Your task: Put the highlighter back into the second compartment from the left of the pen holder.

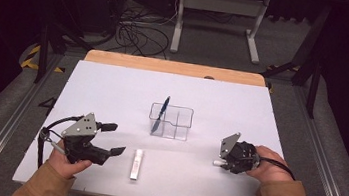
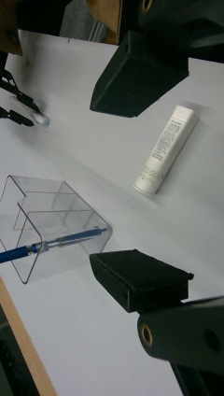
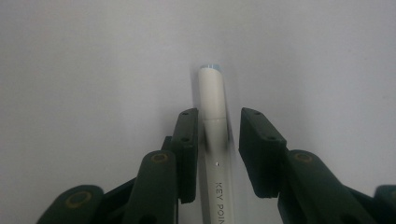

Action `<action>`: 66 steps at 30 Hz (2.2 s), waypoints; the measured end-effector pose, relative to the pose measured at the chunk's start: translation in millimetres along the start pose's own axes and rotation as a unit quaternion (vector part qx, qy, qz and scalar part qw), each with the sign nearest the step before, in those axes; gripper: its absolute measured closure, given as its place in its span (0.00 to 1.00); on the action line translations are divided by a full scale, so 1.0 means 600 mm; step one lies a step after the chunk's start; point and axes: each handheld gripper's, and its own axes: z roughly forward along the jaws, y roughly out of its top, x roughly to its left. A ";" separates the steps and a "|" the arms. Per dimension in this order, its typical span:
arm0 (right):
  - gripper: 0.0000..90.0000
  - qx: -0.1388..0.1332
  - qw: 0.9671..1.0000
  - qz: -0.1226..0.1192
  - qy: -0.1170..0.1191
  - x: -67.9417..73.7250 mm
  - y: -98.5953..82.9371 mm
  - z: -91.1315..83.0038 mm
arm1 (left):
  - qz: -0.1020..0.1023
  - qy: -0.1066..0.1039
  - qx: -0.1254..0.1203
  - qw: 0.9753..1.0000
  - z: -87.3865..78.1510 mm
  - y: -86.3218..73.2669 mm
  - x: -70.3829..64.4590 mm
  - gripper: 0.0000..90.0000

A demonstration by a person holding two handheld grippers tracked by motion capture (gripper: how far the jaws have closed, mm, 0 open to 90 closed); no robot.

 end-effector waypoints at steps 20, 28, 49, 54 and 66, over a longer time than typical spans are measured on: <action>0.87 0.007 1.000 -0.023 0.006 0.000 -0.001 0.006 | 0.000 -0.003 0.001 1.000 0.002 0.002 0.000 0.27; 0.87 -0.002 1.000 -0.019 -0.011 0.003 0.000 -0.006 | 0.000 -0.003 0.000 1.000 0.002 0.002 0.000 0.27; 0.87 -0.053 0.998 0.013 -0.039 0.010 0.007 -0.053 | 0.002 -0.003 0.001 1.000 0.003 0.004 0.001 0.27; 0.87 -0.072 0.996 0.034 -0.048 0.009 0.010 -0.070 | 0.000 -0.004 0.001 1.000 0.005 0.004 0.000 0.27; 0.87 -0.142 0.985 0.088 -0.040 0.004 0.012 -0.106 | 0.001 -0.005 0.001 1.000 0.005 0.004 -0.001 0.27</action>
